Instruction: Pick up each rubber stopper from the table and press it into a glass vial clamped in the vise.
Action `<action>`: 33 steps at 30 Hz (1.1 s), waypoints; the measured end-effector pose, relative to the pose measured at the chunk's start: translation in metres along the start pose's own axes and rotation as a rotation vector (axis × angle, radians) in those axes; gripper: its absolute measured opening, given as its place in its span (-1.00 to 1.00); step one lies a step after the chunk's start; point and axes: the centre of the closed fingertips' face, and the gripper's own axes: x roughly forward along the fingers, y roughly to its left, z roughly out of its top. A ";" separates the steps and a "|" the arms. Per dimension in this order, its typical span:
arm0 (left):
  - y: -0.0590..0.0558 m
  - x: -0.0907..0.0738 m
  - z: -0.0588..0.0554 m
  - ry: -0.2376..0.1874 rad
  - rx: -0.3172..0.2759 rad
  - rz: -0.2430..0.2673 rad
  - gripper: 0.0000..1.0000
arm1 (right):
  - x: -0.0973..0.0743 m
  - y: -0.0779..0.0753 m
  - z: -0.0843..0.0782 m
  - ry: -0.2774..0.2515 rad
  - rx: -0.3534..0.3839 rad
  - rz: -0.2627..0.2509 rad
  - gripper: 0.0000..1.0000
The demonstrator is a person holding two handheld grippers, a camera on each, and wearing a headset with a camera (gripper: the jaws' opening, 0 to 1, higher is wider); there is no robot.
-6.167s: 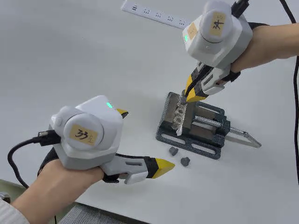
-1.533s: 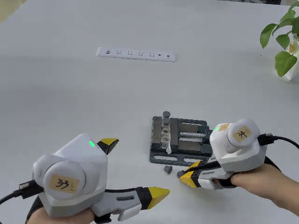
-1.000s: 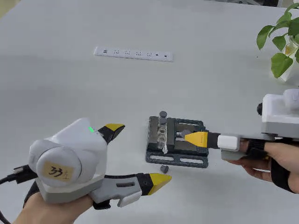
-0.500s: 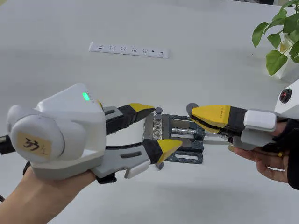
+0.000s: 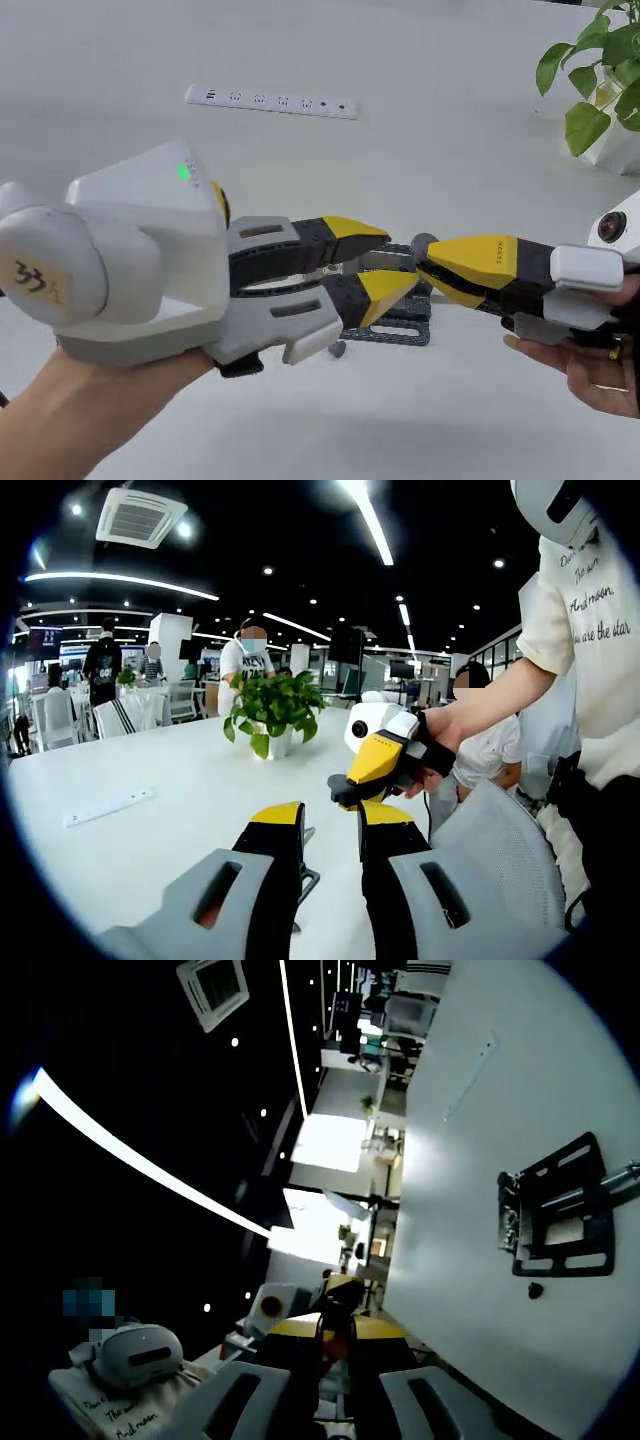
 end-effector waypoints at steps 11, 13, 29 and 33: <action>-0.013 0.001 -0.001 -0.009 -0.029 -0.066 -0.80 | -0.004 0.003 -0.004 0.035 0.018 0.032 -0.90; -0.014 0.001 -0.001 -0.014 -0.039 -0.071 -0.80 | -0.005 0.003 -0.005 0.038 0.022 0.038 -0.90; -0.032 -0.001 0.004 -0.022 -0.029 -0.157 -0.88 | -0.007 0.013 -0.020 0.070 0.090 0.090 -0.90; -0.037 -0.001 0.004 -0.012 -0.010 -0.183 -0.88 | -0.006 0.017 -0.027 0.087 0.099 0.094 -0.91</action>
